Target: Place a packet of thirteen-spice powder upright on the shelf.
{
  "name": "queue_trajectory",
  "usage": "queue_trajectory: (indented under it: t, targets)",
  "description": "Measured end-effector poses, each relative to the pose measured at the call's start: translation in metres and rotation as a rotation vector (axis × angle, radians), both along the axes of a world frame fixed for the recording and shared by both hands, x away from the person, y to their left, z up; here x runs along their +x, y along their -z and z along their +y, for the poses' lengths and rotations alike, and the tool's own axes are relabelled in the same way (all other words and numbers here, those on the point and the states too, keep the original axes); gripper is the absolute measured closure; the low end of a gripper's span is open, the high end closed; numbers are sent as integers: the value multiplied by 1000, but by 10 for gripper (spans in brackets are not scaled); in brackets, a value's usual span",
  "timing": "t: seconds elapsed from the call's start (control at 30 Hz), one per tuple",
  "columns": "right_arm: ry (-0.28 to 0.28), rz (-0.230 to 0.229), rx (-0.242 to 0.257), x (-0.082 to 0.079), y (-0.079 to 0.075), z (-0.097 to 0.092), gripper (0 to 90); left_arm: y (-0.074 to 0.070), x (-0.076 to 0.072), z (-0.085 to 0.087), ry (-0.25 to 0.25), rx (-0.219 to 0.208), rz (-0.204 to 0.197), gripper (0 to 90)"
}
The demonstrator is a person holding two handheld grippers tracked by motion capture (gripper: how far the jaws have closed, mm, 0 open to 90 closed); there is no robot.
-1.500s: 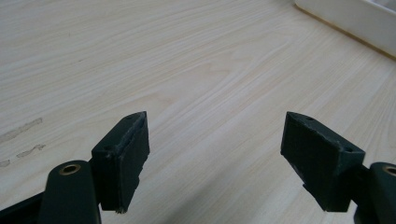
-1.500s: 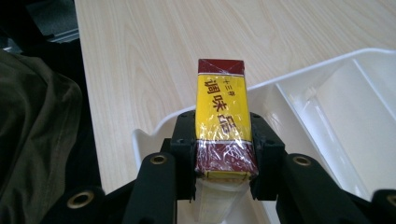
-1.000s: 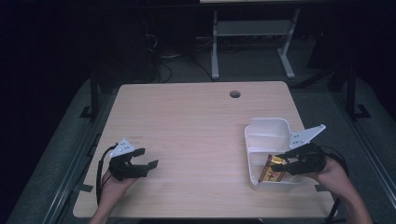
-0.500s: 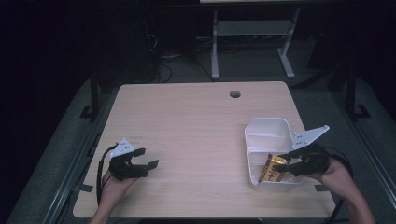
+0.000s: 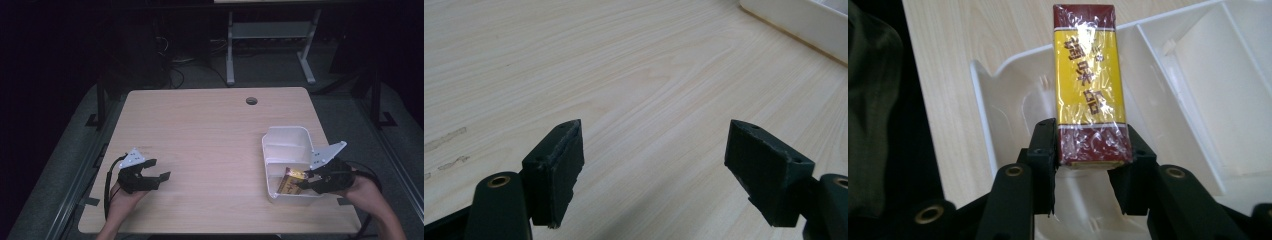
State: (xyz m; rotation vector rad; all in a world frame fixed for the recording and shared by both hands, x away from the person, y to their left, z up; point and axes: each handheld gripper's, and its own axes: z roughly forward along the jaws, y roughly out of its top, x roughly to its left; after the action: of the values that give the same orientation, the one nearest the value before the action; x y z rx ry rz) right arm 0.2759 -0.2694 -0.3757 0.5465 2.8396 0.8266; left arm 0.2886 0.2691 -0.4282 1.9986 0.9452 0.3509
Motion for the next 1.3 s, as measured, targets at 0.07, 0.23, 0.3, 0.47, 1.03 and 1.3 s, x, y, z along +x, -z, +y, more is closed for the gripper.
queue_trajectory:
  t: [0.07,0.23,0.3,0.47,1.03,1.3]
  targets:
    - [-2,-1,-5,0,-1,0,652,0,0,0,0,-3,0,233]
    - [7,-24,-15,0,-2,-1,627,0,0,0,3,0,1,233]
    - [20,-30,-2,0,-4,-3,619,1,0,-1,3,0,3,233]
    - [59,-36,57,0,-8,-6,545,0,0,-1,3,-1,1,234]
    - [83,-18,161,2,-11,14,417,-1,0,-1,5,-5,-2,233]
    - [104,-31,186,1,-16,29,370,-1,0,0,7,-8,-1,233]
